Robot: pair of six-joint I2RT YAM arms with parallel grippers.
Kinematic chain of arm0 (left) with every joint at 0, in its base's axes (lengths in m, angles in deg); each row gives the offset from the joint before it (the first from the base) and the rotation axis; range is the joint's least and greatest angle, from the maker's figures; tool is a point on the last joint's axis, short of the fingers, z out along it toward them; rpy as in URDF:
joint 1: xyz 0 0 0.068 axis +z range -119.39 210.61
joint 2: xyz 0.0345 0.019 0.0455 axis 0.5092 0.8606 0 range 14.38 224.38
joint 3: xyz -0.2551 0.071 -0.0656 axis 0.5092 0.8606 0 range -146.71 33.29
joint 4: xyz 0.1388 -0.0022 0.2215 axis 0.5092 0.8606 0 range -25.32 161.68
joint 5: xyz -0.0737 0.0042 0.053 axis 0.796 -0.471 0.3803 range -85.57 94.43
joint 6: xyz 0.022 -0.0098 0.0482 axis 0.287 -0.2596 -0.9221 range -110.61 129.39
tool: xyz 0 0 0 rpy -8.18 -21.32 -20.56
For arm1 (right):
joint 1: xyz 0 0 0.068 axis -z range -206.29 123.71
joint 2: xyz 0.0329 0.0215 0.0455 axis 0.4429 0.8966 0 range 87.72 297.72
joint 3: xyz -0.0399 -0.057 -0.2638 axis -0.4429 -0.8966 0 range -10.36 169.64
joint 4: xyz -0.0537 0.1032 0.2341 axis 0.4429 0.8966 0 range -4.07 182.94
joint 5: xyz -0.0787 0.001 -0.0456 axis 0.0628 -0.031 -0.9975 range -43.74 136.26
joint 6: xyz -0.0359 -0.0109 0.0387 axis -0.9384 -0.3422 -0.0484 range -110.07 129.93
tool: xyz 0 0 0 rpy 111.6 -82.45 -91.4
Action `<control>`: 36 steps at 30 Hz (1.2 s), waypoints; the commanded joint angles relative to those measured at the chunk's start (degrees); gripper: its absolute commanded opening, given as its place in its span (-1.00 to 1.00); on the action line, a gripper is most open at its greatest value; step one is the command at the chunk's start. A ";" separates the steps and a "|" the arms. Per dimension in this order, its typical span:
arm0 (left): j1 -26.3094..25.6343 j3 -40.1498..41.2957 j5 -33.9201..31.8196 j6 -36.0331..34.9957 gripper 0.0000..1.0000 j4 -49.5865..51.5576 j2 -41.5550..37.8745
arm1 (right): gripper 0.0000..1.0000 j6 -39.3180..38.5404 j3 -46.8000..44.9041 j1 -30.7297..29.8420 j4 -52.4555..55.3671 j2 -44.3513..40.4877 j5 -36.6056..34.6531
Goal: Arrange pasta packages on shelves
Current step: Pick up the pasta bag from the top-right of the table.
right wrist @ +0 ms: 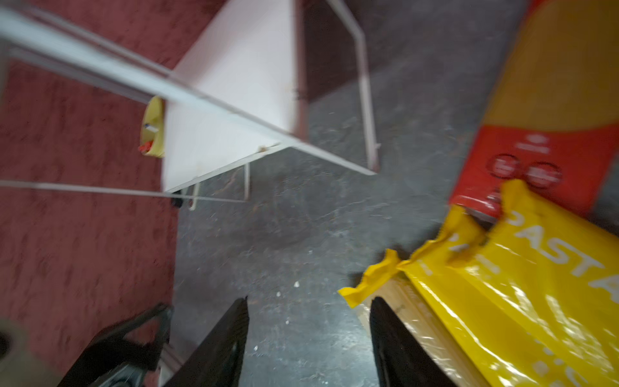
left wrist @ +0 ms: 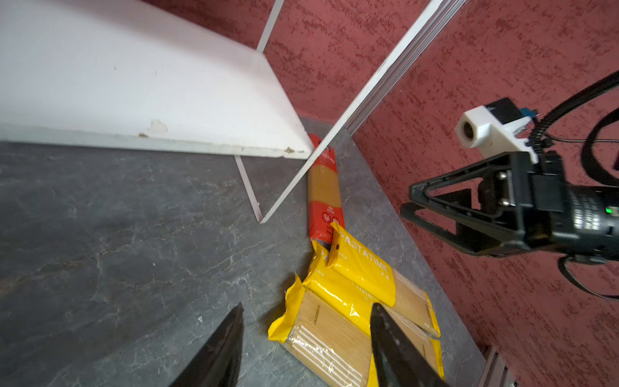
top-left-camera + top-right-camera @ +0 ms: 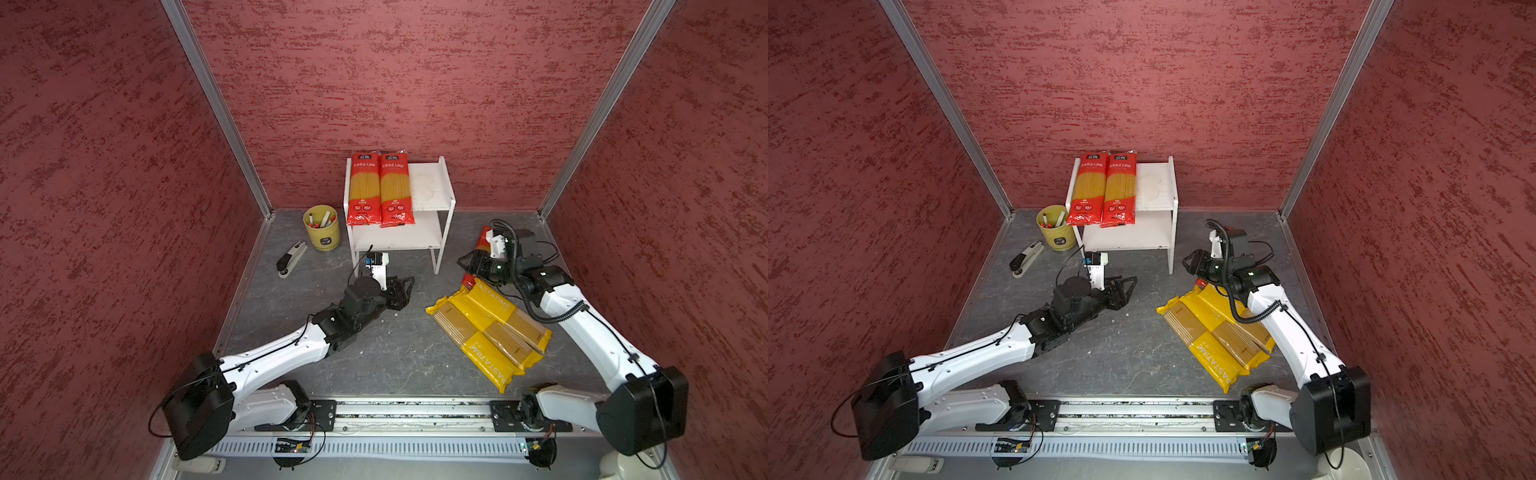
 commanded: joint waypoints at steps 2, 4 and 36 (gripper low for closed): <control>-1.65 1.88 -1.96 1.26 0.21 -2.87 2.11 | 0.18 7.34 -4.91 5.38 -11.93 2.01 -10.59; -2.34 1.81 -2.08 1.50 0.22 -3.19 3.26 | 0.18 9.64 -8.05 6.69 -19.40 3.82 -15.97; 1.69 0.48 3.47 8.78 0.59 3.87 9.03 | -0.20 7.87 0.82 15.80 -39.64 39.86 1.31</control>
